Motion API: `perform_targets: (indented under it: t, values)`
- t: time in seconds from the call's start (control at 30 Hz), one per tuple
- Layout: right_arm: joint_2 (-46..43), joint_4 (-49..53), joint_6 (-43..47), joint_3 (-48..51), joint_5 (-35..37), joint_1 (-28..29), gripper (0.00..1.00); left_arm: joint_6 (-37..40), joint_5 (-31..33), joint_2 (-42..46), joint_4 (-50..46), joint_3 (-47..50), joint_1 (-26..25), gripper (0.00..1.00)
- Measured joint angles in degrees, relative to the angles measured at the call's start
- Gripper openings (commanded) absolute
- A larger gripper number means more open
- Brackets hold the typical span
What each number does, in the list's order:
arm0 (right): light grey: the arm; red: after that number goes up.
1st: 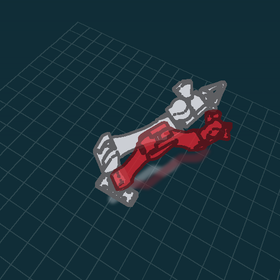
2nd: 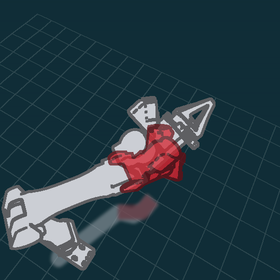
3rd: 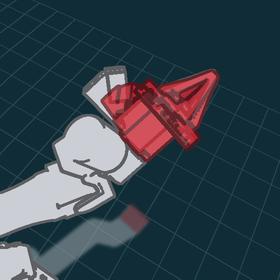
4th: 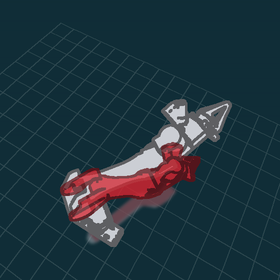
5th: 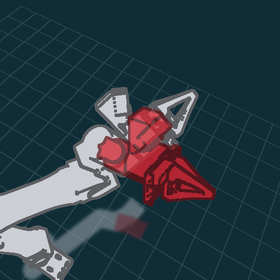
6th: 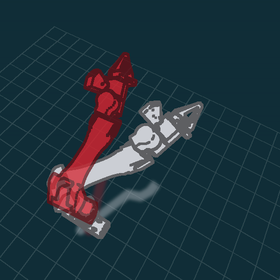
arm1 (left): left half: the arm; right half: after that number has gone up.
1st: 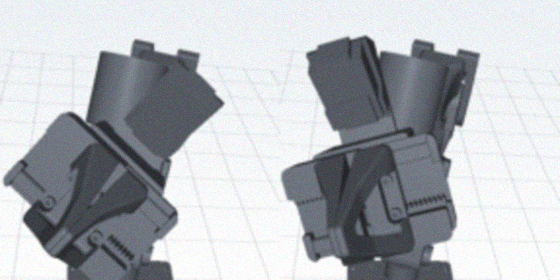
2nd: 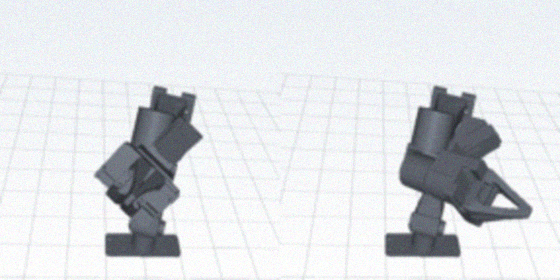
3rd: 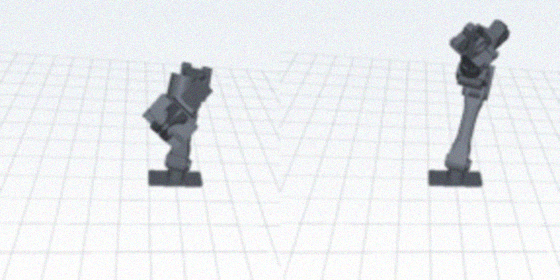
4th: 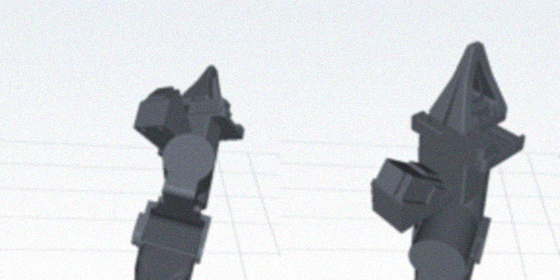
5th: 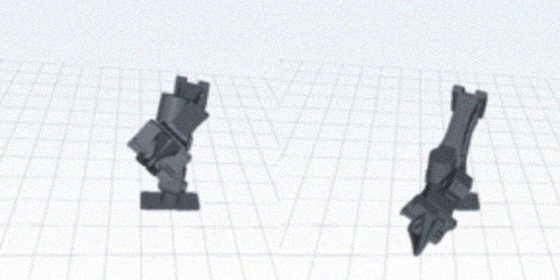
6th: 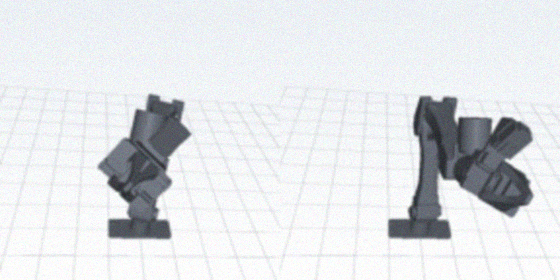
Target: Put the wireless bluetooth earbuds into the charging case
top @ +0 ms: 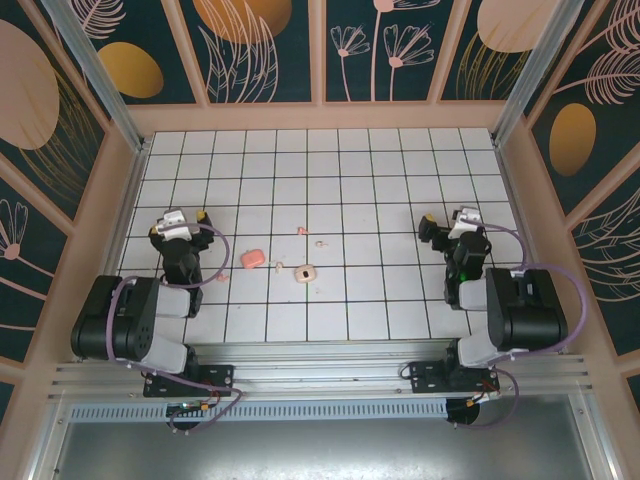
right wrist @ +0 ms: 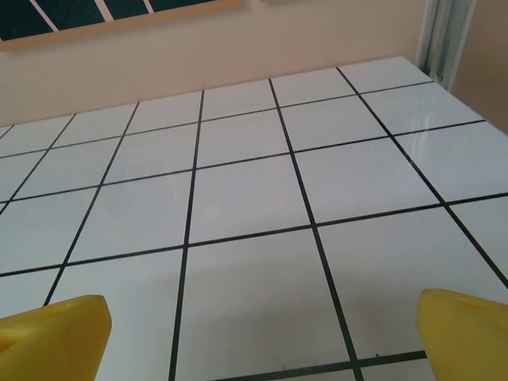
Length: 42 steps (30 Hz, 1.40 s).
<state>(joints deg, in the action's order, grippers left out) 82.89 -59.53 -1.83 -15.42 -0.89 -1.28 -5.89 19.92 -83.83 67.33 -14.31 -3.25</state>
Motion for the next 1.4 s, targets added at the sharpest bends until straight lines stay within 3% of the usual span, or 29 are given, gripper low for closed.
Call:
perform_targets:
  t: [0.17,0.3,0.5,0.63,0.83,1.03,1.4]
  values:
    - [-9.2,20.3,-1.9,-11.7,1.8,3.2,0.99,-1.8,-1.2,7.6,-15.0,-7.9,0.0,0.79]
    - [-12.7,36.8,-2.4,-22.8,2.8,9.9,0.99,-5.8,-4.6,12.1,-28.7,-15.5,0.0,0.74]
    - [-10.7,59.1,-2.9,-36.5,0.7,22.3,0.9,-11.9,-9.5,12.2,-50.9,-28.0,-2.9,0.73]
    - [-5.6,71.3,-4.7,-45.1,-1.2,29.9,0.84,-15.4,-13.3,11.8,-60.7,-31.4,-4.9,0.71]
    - [1.9,84.3,-9.1,-52.9,-3.3,40.9,0.78,-19.9,-20.0,8.7,-69.3,-31.5,-5.2,0.71]
    - [11.8,93.8,-12.9,-58.8,-3.9,49.3,0.74,-20.8,-21.0,7.2,-73.2,-30.9,-5.4,0.71]
    - [27.0,102.1,-15.1,-68.5,-3.6,54.6,0.72,-20.9,-20.9,6.5,-75.5,-30.9,-5.4,0.7]
